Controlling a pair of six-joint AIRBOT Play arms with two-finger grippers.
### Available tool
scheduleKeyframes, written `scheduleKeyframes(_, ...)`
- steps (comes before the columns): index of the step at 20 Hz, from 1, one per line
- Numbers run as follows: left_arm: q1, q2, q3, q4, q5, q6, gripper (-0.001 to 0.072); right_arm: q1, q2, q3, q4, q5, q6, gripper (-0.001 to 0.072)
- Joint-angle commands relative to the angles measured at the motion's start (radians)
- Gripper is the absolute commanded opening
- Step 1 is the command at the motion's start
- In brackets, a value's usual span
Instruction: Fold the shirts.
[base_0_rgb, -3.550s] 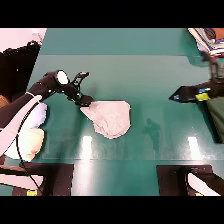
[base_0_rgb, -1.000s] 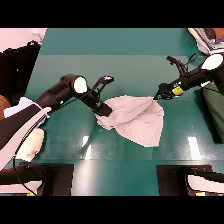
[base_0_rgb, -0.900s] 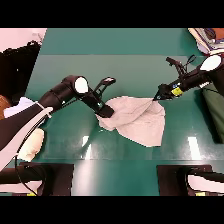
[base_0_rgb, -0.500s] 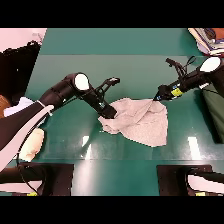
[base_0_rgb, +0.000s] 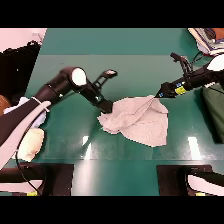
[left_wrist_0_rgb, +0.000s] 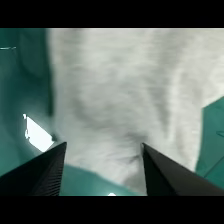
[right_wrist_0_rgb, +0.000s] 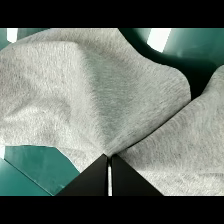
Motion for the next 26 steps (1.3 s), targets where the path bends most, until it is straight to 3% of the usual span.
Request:
scheduleKeyframes(1, 0.115, 0.026, 0.021, 0.055, -0.066, -0.054, 0.0562, -0.001, 0.009, -0.001, 0.001, -0.003, 0.0, 0.0013)
scheduleKeyframes(5, 0.205, 0.026, -0.101, -0.026, -0.002, -0.086, 0.0562, -0.001, 0.009, -0.001, 0.001, -0.002, 0.0, 0.0012)
scheduleKeyframes(13, 0.207, 0.018, -0.405, -0.313, 0.261, -0.082, 0.0562, -0.001, 0.009, -0.001, 0.001, -0.004, 0.0, 0.0013)
scheduleKeyframes(22, 0.206, -0.027, -0.42, -0.494, 0.206, 0.039, 0.0561, -0.001, 0.009, -0.001, 0.001, -0.005, 0.0, 0.0013)
scheduleKeyframes(23, 0.206, -0.031, -0.42, -0.499, 0.188, 0.052, 0.0532, -0.001, 0.009, -0.001, 0.002, -0.004, 0.0, 0.0013)
scheduleKeyframes(26, 0.206, -0.032, -0.419, -0.499, 0.175, 0.069, 0.0201, -0.001, 0.009, -0.001, 0.001, -0.005, 0.0, 0.0013)
